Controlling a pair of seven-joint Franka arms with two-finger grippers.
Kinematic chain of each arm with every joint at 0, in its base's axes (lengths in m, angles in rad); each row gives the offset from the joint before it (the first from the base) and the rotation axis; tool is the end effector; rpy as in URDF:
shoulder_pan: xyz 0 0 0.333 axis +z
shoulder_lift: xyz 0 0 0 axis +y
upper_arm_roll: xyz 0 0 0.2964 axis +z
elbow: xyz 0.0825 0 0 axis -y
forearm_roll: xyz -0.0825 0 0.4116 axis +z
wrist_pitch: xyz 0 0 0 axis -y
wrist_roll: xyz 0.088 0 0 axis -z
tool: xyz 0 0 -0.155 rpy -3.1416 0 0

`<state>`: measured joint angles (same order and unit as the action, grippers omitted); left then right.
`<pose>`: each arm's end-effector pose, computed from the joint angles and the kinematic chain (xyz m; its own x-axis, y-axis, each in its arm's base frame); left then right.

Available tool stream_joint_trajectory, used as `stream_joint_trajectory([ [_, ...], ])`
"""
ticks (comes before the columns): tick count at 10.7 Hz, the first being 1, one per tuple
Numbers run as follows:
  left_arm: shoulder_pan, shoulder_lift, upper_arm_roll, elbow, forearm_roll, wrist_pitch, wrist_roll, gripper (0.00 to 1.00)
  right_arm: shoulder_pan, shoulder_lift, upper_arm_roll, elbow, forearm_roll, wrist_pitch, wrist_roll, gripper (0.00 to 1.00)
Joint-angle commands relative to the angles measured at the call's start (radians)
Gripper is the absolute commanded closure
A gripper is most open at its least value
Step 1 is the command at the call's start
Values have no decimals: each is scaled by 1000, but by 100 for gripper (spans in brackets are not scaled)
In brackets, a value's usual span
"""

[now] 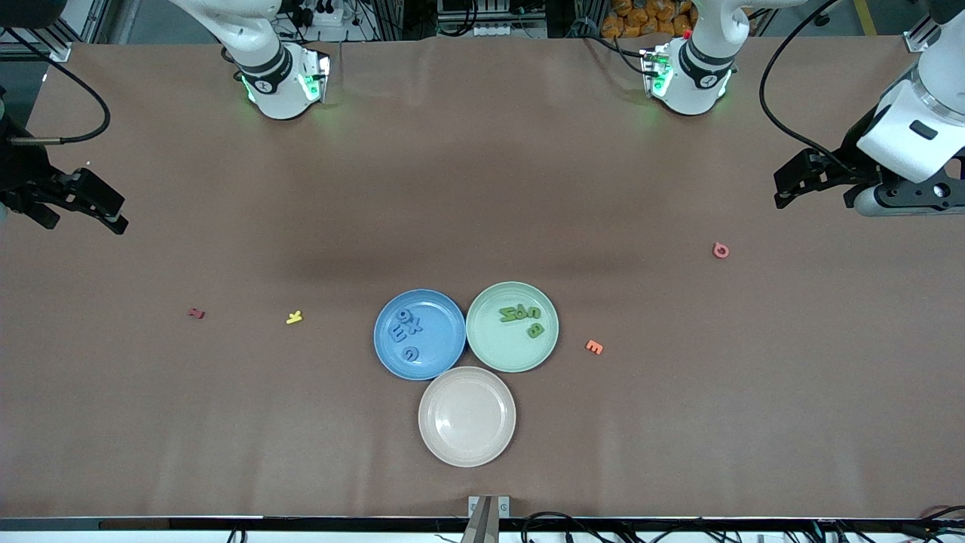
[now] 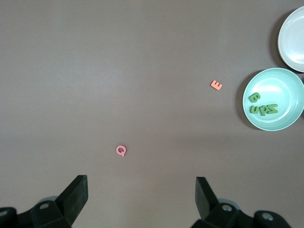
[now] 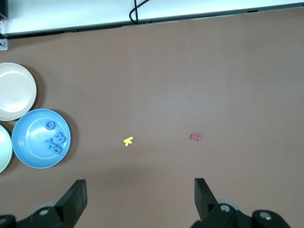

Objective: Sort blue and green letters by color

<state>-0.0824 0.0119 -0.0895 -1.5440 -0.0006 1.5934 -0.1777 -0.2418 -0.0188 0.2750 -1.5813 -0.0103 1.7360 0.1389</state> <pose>0.5814 -0.1008 0.5655 0.9993 0.0060 0.0367 0.0057 -0.9999 0.0083 0.6011 0.0198 0.5789 0.9796 -0.1035 0.1724 -0.1036 -0.9946 -0.0085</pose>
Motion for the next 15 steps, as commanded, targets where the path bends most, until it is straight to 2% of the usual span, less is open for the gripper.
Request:
stream_joint_trajectory([
  [1, 4, 2, 0, 10, -6, -13, 27, 0, 291, 2, -347, 17, 36, -15, -48, 0],
  [2, 4, 2, 0, 10, -6, -13, 27, 0, 270, 2, -340, 17, 36, -15, -106, 0],
  [3, 4, 2, 0, 12, -6, -12, 26, 0, 227, 2, -301, 18, 35, -16, -117, 0],
  [14, 3, 2, 0, 12, -4, -12, 26, 0, 237, 7, -297, 24, 21, -19, -110, 0],
  [15, 4, 2, 0, 10, -4, -12, 26, 0, 231, 7, -297, 24, 21, -51, -111, 0],
])
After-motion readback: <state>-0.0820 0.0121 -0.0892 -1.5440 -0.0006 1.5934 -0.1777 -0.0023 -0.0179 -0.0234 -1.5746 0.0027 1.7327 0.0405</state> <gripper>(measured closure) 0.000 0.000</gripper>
